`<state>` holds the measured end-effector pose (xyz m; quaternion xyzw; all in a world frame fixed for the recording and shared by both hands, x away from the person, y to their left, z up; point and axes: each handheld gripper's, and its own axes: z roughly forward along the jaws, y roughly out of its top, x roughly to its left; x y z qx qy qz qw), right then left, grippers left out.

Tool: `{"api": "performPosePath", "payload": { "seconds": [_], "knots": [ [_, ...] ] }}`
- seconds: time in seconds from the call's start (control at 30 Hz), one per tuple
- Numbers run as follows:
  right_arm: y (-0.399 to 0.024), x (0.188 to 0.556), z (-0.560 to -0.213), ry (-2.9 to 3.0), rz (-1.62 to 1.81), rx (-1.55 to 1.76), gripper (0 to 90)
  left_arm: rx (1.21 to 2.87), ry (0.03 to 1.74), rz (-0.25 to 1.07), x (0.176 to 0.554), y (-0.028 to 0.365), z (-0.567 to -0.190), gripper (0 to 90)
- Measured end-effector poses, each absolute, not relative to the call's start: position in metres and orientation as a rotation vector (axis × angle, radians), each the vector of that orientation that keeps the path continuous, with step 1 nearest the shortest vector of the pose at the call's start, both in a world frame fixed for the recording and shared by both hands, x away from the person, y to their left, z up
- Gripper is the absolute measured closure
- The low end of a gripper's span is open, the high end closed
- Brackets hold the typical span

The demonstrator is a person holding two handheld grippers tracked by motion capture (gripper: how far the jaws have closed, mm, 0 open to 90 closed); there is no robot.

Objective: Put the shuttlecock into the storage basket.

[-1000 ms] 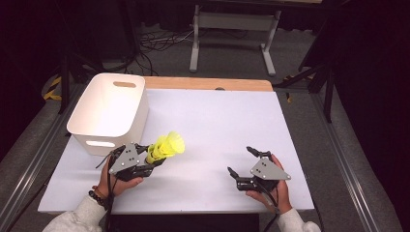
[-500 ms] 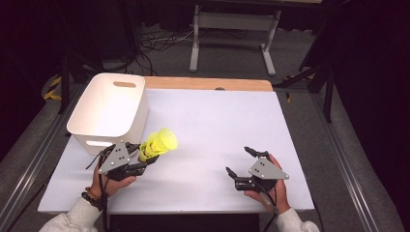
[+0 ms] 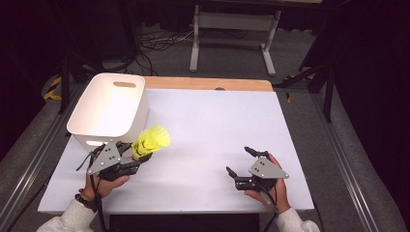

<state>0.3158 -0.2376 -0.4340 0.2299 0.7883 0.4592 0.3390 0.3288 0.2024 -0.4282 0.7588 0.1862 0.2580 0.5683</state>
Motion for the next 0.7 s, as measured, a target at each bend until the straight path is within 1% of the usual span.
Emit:
{"api": "performPosePath", "payload": {
  "seconds": [0.7],
  "knots": [
    [-0.239, 0.316, -0.433, 2.052, 1.211, 0.597, 13.1, 1.724, 0.481, 0.639, 0.321, 0.223, -0.420, 52.9]
  ]
}}
